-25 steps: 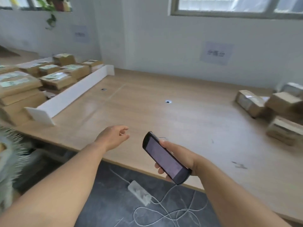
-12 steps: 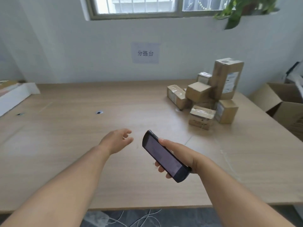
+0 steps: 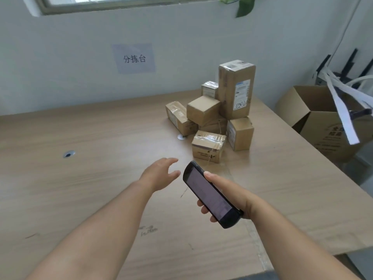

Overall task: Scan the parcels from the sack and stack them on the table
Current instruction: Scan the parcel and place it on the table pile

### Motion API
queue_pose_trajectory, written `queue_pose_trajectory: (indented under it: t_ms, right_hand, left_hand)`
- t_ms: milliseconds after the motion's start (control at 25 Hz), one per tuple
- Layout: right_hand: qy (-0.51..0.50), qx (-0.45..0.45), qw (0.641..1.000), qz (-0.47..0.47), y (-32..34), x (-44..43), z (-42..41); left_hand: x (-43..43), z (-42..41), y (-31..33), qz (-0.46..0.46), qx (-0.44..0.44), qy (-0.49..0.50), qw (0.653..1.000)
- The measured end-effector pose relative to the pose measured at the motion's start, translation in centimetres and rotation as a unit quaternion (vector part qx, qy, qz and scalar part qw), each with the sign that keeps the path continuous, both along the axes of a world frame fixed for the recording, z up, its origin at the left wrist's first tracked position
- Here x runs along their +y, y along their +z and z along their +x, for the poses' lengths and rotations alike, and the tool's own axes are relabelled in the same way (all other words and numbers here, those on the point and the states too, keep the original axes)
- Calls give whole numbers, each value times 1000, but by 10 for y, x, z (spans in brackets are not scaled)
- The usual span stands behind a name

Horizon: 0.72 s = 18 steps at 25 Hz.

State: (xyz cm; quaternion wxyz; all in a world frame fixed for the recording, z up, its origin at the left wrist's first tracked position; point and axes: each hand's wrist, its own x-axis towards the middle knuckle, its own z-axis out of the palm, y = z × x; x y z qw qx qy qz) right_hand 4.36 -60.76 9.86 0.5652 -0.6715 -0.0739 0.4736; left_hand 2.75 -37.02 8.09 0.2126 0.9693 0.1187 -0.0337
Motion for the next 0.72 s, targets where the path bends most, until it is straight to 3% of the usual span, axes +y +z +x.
queue_pose_trajectory:
  t_ms: [480,720]
  right_hand:
    - [-146,38,988,-15,-18,-18,110]
    - [-155,68,985,-23,-38,-11,126]
  left_hand:
    - [-22,195,-34,96,85,-188,974]
    - [-18,218,-57,138,135,-217,957]
